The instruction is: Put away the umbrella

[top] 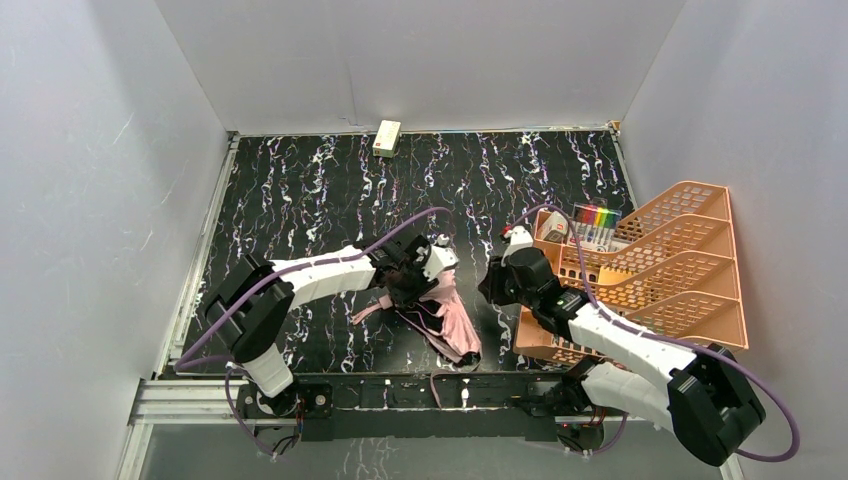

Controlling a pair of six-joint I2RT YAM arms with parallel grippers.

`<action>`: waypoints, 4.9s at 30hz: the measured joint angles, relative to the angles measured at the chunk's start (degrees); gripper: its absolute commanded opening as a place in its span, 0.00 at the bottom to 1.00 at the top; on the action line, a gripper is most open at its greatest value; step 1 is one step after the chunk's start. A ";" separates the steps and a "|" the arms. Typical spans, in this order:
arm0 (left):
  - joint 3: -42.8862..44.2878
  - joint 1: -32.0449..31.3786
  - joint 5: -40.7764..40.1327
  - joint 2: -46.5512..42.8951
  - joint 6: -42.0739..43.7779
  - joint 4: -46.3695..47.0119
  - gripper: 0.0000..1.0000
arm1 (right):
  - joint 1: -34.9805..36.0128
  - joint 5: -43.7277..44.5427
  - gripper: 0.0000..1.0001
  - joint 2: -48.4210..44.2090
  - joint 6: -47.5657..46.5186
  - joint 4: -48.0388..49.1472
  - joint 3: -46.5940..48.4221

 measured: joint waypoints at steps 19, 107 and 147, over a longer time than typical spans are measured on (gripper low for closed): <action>-7.82 1.40 -0.66 -1.33 25.97 21.55 0.00 | -6.78 -10.97 0.87 2.51 -20.83 -0.72 8.09; -15.89 22.86 0.33 -34.47 -5.16 29.53 0.70 | 8.90 7.39 0.27 43.50 -58.82 8.55 28.96; 19.96 25.90 39.91 15.87 26.95 -3.28 0.87 | 17.86 22.84 0.29 45.83 -74.16 31.67 18.08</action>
